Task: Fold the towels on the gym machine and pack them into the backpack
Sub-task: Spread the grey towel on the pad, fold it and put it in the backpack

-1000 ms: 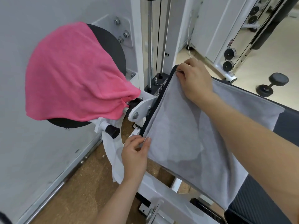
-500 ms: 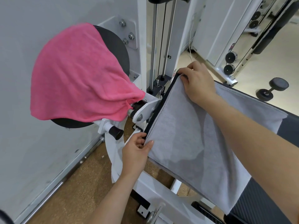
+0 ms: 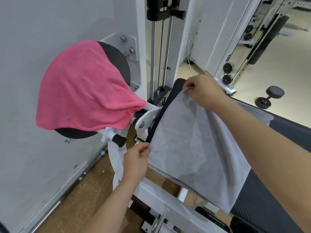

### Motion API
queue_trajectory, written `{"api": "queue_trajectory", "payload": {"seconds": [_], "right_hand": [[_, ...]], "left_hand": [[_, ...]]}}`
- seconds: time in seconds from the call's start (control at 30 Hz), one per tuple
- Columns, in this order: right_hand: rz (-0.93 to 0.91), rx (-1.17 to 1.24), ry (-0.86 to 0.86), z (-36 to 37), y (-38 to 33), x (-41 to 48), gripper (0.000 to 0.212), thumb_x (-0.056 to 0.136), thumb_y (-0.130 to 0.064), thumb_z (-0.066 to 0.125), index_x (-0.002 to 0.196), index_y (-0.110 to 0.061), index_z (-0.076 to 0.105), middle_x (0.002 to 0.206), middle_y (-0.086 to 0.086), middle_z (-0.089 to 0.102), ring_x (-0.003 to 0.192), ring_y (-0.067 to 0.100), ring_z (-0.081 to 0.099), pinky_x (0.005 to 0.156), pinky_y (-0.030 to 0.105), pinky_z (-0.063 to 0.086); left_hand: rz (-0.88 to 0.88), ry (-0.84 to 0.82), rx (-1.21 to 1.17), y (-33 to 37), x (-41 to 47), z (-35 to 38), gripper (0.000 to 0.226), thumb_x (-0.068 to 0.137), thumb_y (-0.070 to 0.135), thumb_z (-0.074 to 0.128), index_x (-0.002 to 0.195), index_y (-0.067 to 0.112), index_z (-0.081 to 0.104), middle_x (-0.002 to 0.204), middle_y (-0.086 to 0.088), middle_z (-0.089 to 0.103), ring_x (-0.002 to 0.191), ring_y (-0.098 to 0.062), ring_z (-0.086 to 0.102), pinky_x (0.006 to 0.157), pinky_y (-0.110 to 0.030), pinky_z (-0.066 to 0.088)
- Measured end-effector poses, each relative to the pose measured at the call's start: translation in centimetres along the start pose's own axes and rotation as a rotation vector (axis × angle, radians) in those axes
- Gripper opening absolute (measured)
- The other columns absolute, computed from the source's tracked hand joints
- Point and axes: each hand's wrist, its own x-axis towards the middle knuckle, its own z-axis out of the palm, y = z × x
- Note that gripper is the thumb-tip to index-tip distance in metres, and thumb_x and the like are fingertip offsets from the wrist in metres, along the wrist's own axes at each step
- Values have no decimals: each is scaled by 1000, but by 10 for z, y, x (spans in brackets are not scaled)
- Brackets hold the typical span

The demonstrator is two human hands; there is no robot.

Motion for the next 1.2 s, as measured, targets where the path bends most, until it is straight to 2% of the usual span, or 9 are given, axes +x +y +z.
{"api": "queue_trajectory", "payload": {"seconds": [0.1,0.2,0.33,0.47,0.57,0.7,0.8,1.07,1.2], "right_hand": [[92,176,-33,-31,0,-19,7,82,-14,68,85,-14,74,68,-10,62,64,9,54,64,25,41],[113,262,-62,-64,3,-47,8,78,-19,78,81,-14,74,72,-4,67,67,11,59,65,29,50],[164,586,-104,-105,14,-101,18,70,-25,85,70,-16,69,63,-3,66,58,9,58,52,24,47],[211,1109,-80,-133,37,-166,27,65,-21,82,55,-20,57,44,-8,51,37,1,42,37,13,33],[279,1227,-94,-142,55,-207,32,75,-11,77,57,-16,51,39,-8,42,27,0,29,32,9,21],[539,1084,13,-132,93,-242,30,76,-18,69,63,-11,43,44,-7,44,35,4,34,35,14,27],[739,874,124,-102,130,-256,36,69,-31,81,67,-14,49,60,0,53,56,13,47,51,27,36],[822,401,361,-67,168,-252,38,77,-37,79,62,-20,49,66,-7,55,63,8,48,60,29,38],[817,261,380,-62,176,-233,36,79,-42,74,65,-23,48,70,-6,55,77,17,53,67,36,43]], "left_hand": [[61,-31,2,15,-6,-6,41,90,-11,41,89,22,66,89,10,65,82,1,58,66,-10,41],[28,-71,-109,41,-8,-16,47,80,-18,35,73,17,66,74,4,63,66,-3,56,61,-19,43],[-93,-378,-328,80,-15,-35,55,84,-16,39,60,17,77,65,0,72,57,-11,67,53,-23,54],[-81,-712,-443,100,-7,-46,21,75,-4,50,79,-3,71,75,-11,67,68,-23,63,58,-24,53],[-30,-790,-475,121,4,-35,25,58,7,64,83,0,64,76,-9,61,72,-22,57,64,-25,49],[225,-529,-61,143,25,30,29,83,5,62,76,29,77,83,7,72,84,-12,66,78,-26,50],[359,-300,224,141,41,79,23,85,8,64,86,30,73,95,7,71,94,-11,64,89,-33,52],[629,-111,318,162,67,129,37,83,-5,50,99,18,74,95,7,69,91,-5,62,77,-2,41],[686,-82,316,170,81,138,47,76,-5,40,102,15,73,98,6,68,95,-6,60,82,-3,40]]}}
